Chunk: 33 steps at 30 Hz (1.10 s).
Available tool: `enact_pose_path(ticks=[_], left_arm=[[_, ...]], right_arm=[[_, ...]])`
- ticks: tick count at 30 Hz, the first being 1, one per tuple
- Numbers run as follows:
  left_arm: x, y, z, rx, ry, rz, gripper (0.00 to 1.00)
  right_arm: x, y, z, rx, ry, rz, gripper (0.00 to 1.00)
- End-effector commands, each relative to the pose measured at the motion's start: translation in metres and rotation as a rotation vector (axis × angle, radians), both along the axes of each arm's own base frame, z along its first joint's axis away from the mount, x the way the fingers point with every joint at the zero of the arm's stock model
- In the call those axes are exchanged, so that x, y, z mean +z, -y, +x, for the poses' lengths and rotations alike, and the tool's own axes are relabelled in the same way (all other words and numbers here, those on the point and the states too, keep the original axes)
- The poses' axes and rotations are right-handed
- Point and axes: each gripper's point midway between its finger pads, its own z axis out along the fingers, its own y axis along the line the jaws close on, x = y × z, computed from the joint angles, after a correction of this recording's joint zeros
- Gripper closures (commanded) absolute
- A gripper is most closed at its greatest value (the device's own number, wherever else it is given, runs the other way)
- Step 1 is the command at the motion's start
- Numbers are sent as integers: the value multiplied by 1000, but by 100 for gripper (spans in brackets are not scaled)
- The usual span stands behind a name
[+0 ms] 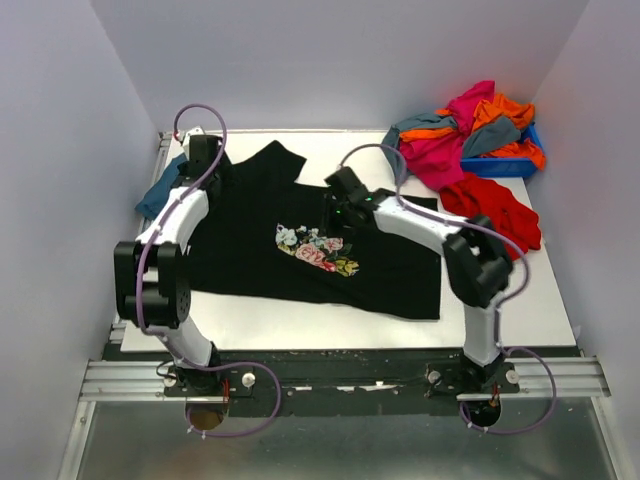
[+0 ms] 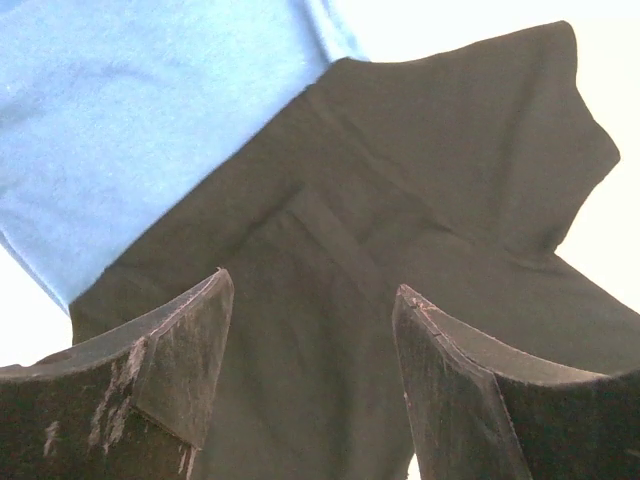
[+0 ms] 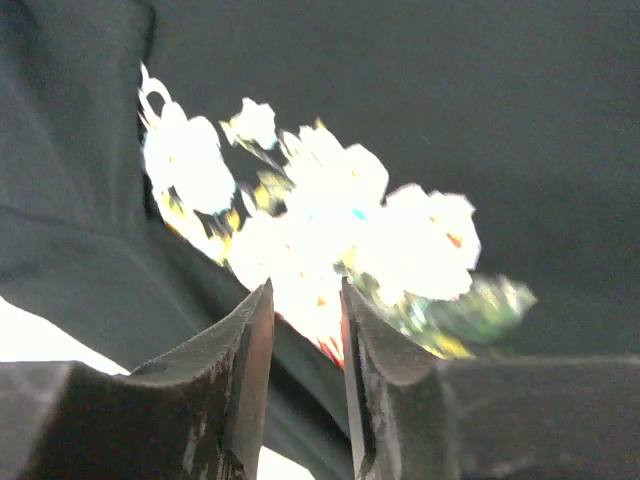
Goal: Fold and stack the t-shirts
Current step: Fold the flattened tshirt in 1/3 of the way
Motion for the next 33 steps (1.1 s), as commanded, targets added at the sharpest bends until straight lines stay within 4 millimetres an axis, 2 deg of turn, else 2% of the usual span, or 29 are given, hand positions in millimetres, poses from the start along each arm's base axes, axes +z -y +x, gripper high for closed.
enact_pose_path(ticks=[1,4,5,7,10,13,19,25,29,33], left_arm=[[25,7,-44,78,46,14,24],[8,11,-84,119,14,-40,25],[-1,13,-99,131,1,-60,25],[-17,13,-126,170,-19,-94,26],[-41,10,-163,228,-68,-126,27],[-59,7,-190,270,-128,-137,29],[-83,2,-213,358,-199,-149,38],[-97,-7,-215,436,-253,-148,47],[-101,-8,-212,454,-265,-164,49],[-99,-17,-209,489,-242,-159,51]], right_arm=[[29,69,-21,-68,121,-89,62],[22,129,-55,-138,106,-190,62],[10,154,-70,-166,80,-244,61],[4,187,-90,-209,44,-273,61],[-2,230,-109,-299,-12,-311,61],[0,262,-112,-395,2,-336,61],[-12,287,-105,-516,-78,-301,64],[-16,283,-86,-540,-97,-247,68],[-26,285,-88,-542,-134,-276,68],[-34,282,-92,-537,-151,-260,64]])
